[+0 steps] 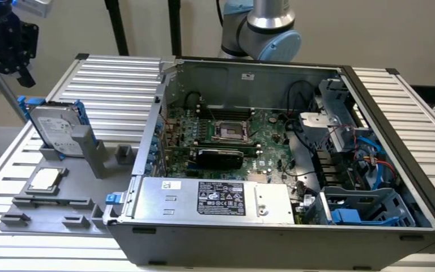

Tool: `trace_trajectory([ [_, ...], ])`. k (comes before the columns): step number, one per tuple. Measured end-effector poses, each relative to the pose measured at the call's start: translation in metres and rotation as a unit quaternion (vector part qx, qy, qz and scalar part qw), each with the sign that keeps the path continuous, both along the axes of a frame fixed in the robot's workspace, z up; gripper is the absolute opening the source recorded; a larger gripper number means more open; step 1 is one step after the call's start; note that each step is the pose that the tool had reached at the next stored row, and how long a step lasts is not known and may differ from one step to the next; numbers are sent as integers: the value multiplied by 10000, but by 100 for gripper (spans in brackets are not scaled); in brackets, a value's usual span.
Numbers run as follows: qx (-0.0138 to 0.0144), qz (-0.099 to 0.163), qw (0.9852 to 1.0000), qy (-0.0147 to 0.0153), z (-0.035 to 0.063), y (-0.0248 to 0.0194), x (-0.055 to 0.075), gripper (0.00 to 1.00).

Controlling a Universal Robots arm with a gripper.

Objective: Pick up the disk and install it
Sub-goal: 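Pick up the disk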

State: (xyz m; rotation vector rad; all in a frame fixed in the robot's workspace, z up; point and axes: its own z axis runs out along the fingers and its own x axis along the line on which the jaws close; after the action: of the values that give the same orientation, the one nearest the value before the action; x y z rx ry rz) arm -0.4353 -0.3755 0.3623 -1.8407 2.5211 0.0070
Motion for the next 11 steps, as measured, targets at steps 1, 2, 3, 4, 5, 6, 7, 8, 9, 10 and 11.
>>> trace_trajectory([
  [1,0,90,10000,0,-1,0,0,11],
  [2,0,171,9999,0,-2,0,0,11],
  [3,1,255,9997,0,-3,0,0,11],
  [4,2,329,9995,1,-4,0,0,11],
  [5,2,396,9992,2,-5,0,0,11],
  [6,3,465,9989,5,-7,0,0,11],
  [7,3,527,9986,13,-9,0,0,11],
  [8,3,584,9983,23,-12,0,-2,11],
  [9,4,630,9980,35,-15,0,-3,11],
  [10,4,671,9977,48,-19,0,-4,11],
  [11,6,707,9975,60,-23,0,-4,11],
])
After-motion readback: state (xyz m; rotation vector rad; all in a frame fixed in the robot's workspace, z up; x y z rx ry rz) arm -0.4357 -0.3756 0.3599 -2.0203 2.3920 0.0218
